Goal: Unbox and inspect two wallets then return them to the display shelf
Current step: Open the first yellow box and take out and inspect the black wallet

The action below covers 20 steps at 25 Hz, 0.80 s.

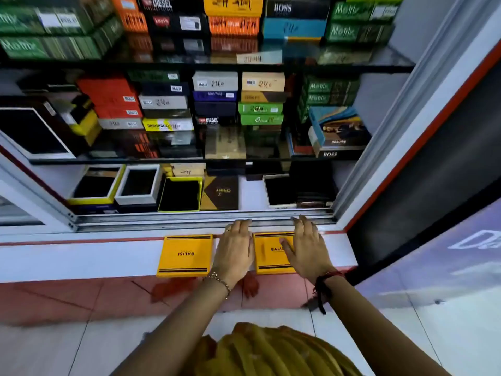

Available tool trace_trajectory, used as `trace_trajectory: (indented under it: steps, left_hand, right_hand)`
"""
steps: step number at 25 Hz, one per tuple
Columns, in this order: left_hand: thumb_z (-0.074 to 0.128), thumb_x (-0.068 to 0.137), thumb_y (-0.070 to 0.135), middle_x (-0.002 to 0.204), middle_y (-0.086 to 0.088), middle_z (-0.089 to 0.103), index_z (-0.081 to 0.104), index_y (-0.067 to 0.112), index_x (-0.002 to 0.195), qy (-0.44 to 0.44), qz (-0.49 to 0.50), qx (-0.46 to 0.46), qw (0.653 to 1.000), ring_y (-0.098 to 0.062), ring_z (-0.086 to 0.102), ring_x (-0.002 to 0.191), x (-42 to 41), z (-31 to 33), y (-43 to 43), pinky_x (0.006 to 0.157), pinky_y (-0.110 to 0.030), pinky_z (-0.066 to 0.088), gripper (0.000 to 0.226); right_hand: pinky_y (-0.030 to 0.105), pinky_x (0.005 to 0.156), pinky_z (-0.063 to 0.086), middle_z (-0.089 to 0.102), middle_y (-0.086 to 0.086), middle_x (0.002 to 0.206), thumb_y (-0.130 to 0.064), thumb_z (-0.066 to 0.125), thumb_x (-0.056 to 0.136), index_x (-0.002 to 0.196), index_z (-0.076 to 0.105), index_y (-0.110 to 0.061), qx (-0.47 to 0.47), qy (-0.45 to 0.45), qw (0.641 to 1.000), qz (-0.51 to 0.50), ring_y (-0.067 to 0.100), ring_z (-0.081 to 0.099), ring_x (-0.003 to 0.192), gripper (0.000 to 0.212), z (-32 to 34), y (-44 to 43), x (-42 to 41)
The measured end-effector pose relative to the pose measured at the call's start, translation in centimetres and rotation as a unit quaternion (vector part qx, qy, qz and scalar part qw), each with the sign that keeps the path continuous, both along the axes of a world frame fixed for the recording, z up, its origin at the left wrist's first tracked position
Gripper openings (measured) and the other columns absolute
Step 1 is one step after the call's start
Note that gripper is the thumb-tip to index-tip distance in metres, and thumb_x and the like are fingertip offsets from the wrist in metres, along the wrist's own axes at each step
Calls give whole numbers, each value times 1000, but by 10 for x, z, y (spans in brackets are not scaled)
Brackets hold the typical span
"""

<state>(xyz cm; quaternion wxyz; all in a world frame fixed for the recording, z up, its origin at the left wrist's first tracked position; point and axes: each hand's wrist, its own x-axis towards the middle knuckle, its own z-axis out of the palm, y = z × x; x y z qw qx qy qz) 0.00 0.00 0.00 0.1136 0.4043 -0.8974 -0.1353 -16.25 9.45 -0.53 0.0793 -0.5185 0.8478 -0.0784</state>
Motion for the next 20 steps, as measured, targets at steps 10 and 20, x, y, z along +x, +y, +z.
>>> trace_trajectory:
  steps: [10, 20]
  left_hand:
    - [33, 102, 16, 105, -10, 64, 64, 9, 110, 166, 146, 467, 856, -32, 61, 103, -15, -50, 1, 89, -37, 46, 33]
    - [40, 100, 46, 110, -9, 71, 66, 22, 114, 343, 205, 712, 578, -26, 66, 100, -9, -59, 5, 92, -43, 53, 38]
  right_hand:
    - [49, 98, 47, 39, 20, 146, -81, 43, 81, 143, 39, -7, 57, -95, 991, -77, 41, 44, 124, 96, -35, -6, 20]
    - [47, 107, 38, 36, 10, 146, -85, 62, 53, 145, 30, -21, 11, -272, 954, -124, 35, 34, 134, 117, -39, -7, 21]
